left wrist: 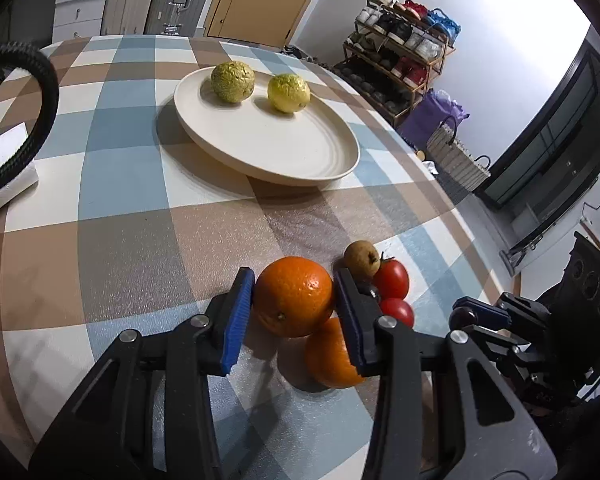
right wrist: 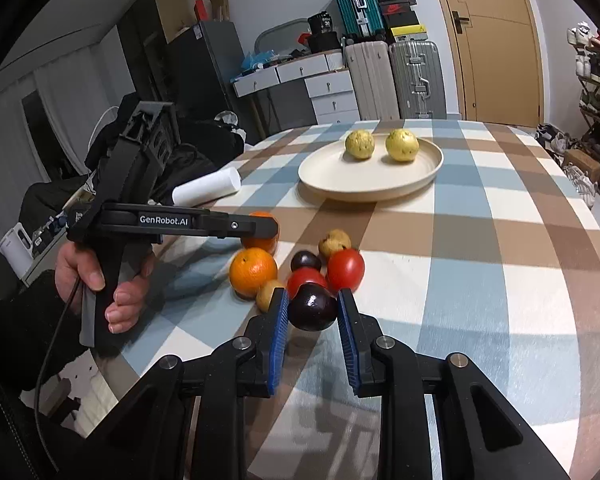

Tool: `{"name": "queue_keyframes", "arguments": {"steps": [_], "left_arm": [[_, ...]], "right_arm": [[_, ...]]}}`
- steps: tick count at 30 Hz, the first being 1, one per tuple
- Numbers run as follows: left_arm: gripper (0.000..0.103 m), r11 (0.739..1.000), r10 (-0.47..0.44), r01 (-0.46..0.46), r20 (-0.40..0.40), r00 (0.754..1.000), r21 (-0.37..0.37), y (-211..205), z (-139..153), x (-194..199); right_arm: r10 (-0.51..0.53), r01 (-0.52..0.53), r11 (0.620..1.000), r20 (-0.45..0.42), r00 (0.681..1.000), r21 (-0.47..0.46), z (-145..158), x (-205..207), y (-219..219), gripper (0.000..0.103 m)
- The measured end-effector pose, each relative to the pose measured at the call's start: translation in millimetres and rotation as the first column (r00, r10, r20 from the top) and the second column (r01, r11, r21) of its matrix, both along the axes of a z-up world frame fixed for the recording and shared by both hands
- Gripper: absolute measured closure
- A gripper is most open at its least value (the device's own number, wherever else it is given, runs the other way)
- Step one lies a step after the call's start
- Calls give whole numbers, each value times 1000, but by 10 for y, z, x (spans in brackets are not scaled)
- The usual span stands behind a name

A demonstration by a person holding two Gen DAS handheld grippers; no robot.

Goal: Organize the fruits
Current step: 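Grasp the dark plum with the right tool while the left tool grasps an orange, then carry the plum and orange to the plate and release both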

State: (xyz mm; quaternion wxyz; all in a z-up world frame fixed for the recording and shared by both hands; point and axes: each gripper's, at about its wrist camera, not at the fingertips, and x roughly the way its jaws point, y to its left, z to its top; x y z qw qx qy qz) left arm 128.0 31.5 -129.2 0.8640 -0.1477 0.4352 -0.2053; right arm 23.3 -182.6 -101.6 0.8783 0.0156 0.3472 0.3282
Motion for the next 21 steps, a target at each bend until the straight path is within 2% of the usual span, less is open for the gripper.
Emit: {"name": "queue_keyframes", "arguments": {"steps": [12, 21], "left_arm": [[65, 999, 6, -2, 95, 995, -40, 148, 390, 155], [65, 998, 52, -48, 148, 988, -33, 296, 647, 612]], "right_arm": [[-3, 1, 996, 14, 1000, 91, 258, 402, 21, 78], [9, -16, 996, 72, 997, 93, 627, 997, 111, 78]]}}
